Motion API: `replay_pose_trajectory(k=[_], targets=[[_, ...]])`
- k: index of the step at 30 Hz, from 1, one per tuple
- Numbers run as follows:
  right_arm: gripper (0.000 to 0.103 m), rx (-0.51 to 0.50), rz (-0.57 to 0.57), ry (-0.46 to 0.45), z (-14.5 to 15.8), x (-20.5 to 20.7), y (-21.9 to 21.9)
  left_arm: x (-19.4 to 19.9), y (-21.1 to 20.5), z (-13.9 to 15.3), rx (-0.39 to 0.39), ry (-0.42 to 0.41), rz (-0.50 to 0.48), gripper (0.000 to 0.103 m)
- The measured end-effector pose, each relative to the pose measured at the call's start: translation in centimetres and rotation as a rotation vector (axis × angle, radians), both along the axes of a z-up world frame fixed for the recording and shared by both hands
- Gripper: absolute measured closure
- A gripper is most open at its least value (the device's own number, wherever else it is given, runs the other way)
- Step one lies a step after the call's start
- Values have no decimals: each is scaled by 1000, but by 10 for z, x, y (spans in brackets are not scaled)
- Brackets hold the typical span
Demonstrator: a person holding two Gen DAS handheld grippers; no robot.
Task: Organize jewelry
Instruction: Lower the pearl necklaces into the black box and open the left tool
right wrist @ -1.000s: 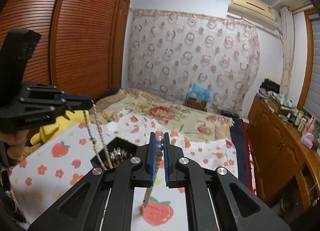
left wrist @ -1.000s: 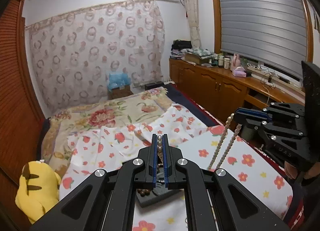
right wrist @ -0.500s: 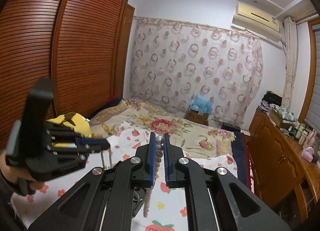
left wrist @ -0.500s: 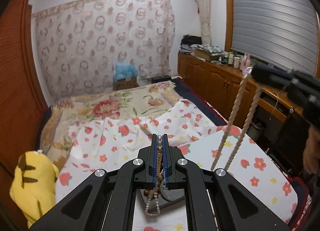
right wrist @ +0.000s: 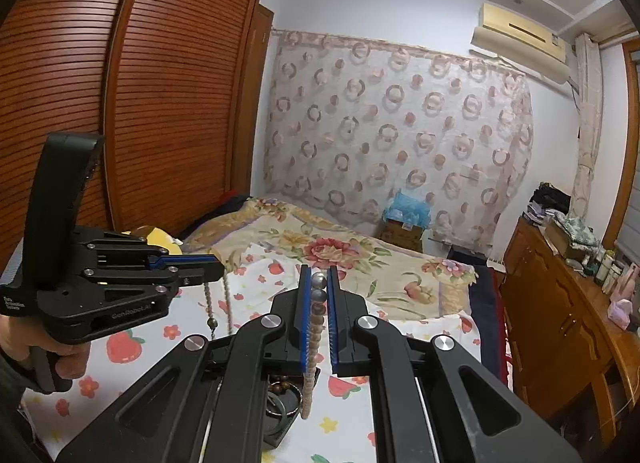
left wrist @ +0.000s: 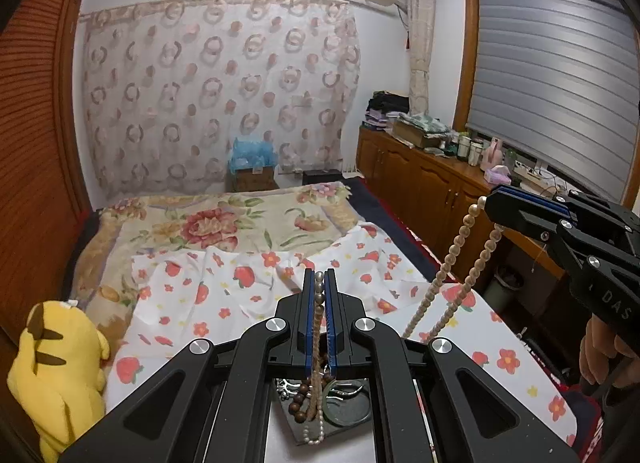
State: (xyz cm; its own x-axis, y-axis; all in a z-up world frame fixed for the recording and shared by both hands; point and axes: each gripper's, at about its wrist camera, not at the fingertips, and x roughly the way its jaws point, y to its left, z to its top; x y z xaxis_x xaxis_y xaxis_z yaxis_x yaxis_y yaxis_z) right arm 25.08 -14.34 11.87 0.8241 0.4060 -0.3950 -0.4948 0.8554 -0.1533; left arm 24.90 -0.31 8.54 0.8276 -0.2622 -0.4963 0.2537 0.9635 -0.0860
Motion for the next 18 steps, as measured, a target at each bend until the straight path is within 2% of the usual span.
replay_pose_trajectory(k=[5, 9, 14, 18], targets=[[94, 13, 4, 20, -10, 5, 1, 0, 1, 5, -27, -21, 1, 99], [94, 31, 15, 35, -19, 9, 1, 3, 3, -1, -32, -1, -5, 99], [94, 20, 16, 64, -37, 13, 5, 6, 4, -32, -25, 59, -2, 99], [94, 22, 24, 124, -61, 19, 7, 7, 4, -65, -12, 110, -4, 99]])
